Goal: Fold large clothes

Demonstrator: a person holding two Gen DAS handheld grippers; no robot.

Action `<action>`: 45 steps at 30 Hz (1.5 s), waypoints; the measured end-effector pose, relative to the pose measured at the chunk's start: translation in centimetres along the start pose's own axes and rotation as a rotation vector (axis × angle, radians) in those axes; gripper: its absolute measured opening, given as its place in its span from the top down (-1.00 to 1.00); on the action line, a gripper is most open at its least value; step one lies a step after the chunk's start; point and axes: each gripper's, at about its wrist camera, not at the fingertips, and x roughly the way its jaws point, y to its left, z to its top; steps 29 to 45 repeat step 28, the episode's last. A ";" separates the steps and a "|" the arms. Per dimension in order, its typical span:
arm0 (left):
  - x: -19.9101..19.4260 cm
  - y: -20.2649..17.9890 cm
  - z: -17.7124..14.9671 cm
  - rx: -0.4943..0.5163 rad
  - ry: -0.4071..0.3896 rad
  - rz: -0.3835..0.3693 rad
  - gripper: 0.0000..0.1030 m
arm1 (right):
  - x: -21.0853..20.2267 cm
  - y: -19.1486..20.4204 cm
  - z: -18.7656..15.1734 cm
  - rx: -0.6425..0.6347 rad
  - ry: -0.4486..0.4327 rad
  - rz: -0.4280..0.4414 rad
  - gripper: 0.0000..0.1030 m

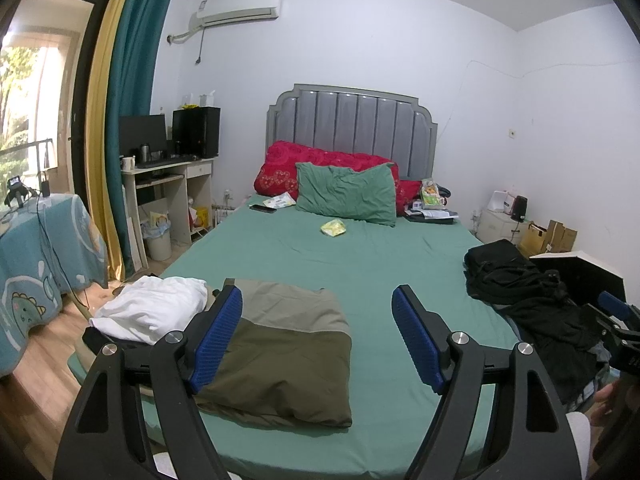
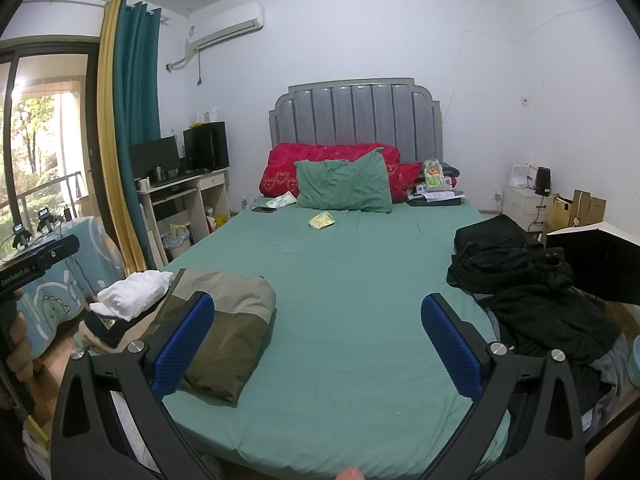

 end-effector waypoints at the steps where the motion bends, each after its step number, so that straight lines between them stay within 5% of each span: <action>1: 0.0 0.0 0.0 -0.001 0.000 0.000 -0.56 | 0.0 0.0 0.0 0.000 0.000 -0.001 -0.98; 45: 0.4 -0.4 -0.8 -0.014 0.020 -0.007 -0.56 | 0.4 0.3 -0.6 0.005 0.013 -0.006 -0.98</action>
